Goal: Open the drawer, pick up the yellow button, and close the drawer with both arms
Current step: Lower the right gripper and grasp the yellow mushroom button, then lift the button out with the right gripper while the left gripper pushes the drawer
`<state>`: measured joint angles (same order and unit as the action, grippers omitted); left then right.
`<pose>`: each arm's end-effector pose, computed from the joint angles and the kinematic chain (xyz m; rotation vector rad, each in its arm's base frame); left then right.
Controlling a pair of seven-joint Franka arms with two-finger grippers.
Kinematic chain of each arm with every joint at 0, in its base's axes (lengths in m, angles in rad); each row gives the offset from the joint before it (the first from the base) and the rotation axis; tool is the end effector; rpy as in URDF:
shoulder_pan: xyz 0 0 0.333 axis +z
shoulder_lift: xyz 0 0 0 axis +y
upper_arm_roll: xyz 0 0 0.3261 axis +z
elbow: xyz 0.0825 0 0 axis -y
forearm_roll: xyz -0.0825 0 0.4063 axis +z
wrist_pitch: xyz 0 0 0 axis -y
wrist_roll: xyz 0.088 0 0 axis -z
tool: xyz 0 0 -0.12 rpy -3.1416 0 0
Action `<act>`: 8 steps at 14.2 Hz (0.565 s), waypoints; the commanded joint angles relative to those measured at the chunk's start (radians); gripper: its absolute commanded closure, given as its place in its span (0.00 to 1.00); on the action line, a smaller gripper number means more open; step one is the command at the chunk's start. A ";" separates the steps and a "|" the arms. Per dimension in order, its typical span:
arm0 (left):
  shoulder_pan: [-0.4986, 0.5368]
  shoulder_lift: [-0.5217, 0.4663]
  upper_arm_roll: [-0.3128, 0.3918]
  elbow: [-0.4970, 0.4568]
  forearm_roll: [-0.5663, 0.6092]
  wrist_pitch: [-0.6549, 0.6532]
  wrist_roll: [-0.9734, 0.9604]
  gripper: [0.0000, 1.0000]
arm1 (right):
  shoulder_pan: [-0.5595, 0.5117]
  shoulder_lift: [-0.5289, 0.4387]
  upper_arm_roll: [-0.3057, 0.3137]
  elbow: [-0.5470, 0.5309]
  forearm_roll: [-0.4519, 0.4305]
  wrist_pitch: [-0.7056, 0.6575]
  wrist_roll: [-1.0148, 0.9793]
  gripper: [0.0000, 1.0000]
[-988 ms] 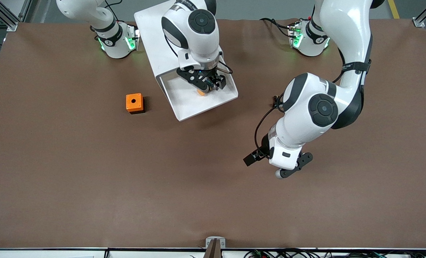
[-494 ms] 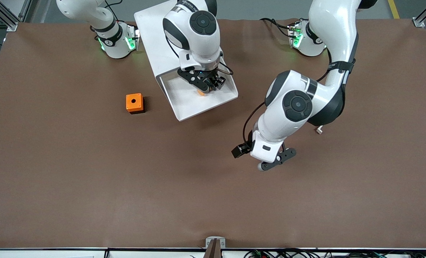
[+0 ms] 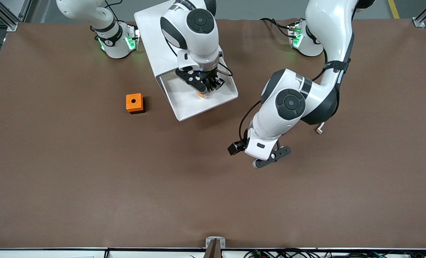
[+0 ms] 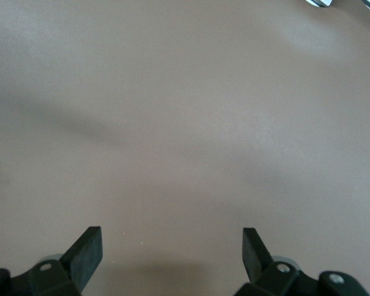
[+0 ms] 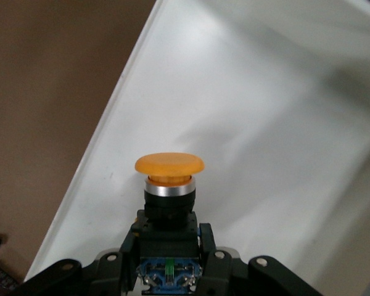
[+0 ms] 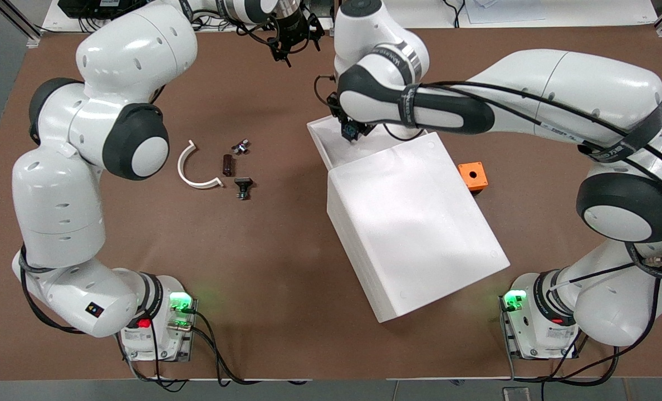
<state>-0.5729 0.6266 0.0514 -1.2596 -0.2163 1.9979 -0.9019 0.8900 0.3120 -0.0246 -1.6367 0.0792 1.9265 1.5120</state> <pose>0.6561 -0.4057 0.3933 2.8645 0.6520 -0.0405 0.4297 0.5168 0.4231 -2.9591 1.0366 0.1095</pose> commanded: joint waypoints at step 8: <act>-0.082 -0.008 0.004 -0.034 0.075 -0.048 -0.155 0.00 | -0.370 -0.097 -0.001 0.097 0.007 -0.299 -0.647 1.00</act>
<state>-0.6268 0.6281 0.0510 -1.2778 -0.1868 1.9573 -1.0057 0.5969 0.2473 -0.0404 -1.5027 0.0818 1.6337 1.0017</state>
